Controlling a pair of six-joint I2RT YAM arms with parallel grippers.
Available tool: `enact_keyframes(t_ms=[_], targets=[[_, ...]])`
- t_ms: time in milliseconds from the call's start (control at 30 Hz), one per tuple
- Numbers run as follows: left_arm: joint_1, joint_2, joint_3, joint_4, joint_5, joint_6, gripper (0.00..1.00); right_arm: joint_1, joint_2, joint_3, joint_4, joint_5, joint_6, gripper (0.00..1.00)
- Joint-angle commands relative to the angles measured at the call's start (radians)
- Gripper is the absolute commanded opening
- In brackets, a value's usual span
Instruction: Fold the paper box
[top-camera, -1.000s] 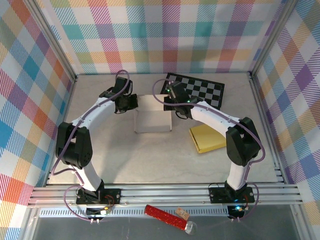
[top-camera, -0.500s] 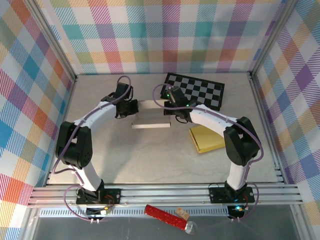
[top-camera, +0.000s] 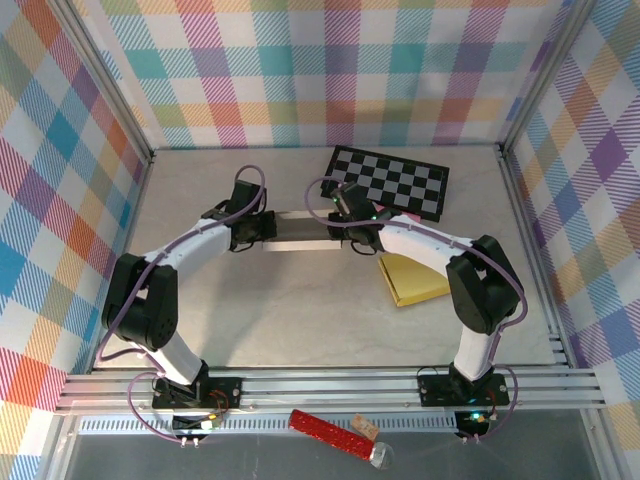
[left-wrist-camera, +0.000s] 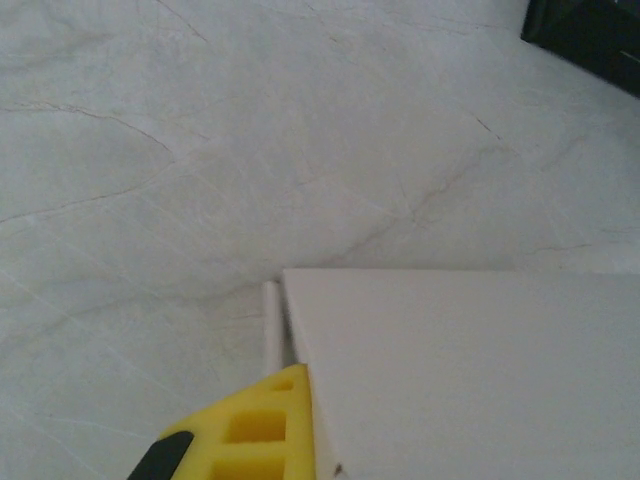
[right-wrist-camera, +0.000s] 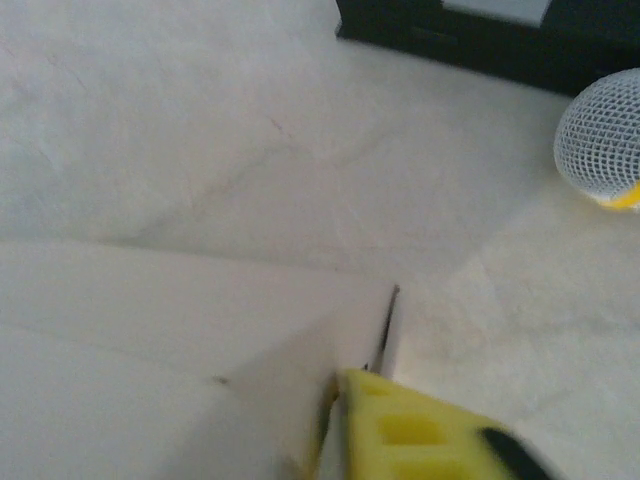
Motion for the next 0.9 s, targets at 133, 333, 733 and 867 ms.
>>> enact_keyframes(t_ms=[133, 333, 733, 867], targets=[[-0.041, -0.045, -0.029, 0.004, -0.052, -0.017, 0.0, 0.008, -0.12, 0.057, -0.351, -0.156, 0.358, 0.58], [-0.071, -0.054, -0.037, -0.005, -0.117, -0.03, 0.0, 0.008, -0.253, 0.003, -0.34, -0.214, 0.643, 0.62], [-0.133, -0.064, -0.044, -0.022, -0.224, -0.071, 0.0, 0.012, -0.169, 0.161, -0.255, -0.174, 1.117, 0.66], [-0.153, -0.07, -0.054, -0.022, -0.25, -0.083, 0.0, 0.013, -0.091, 0.213, -0.254, -0.184, 1.196, 0.64]])
